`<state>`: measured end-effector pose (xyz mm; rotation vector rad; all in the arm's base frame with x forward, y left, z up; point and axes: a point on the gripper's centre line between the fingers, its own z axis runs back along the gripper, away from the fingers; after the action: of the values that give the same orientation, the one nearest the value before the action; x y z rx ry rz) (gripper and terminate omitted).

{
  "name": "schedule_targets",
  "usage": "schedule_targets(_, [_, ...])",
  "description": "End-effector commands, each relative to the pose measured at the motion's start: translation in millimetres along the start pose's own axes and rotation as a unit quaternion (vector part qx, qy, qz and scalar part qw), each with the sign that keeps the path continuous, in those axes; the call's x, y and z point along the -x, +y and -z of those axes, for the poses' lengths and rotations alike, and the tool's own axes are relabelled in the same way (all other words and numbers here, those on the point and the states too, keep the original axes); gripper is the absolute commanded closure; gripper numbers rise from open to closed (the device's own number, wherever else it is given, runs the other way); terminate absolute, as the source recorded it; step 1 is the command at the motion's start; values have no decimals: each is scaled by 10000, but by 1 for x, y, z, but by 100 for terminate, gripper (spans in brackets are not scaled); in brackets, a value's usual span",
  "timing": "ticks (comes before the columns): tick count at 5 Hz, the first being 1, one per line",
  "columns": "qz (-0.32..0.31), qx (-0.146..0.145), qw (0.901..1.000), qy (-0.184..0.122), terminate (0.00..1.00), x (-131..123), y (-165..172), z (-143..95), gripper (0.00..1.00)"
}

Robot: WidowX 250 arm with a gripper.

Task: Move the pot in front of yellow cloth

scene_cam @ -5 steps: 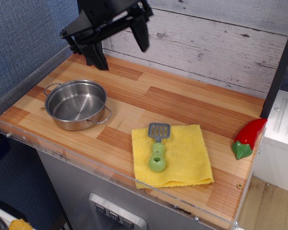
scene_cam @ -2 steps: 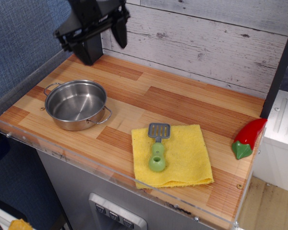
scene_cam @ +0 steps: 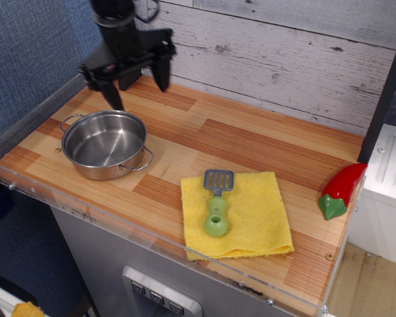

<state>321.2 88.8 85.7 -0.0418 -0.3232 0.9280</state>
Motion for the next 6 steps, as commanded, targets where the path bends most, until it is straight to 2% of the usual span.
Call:
schedule_targets(1, [-16, -105, 9999, 8, 0, 4, 1, 9, 0])
schedule_targets(2, [24, -274, 9996, 107, 0, 7, 9, 20, 0])
schedule_targets(3, [-34, -470, 9989, 83, 0, 3, 21, 22, 0])
schedule_targets(6, [47, -589, 9976, 353, 0, 9, 20, 52, 0])
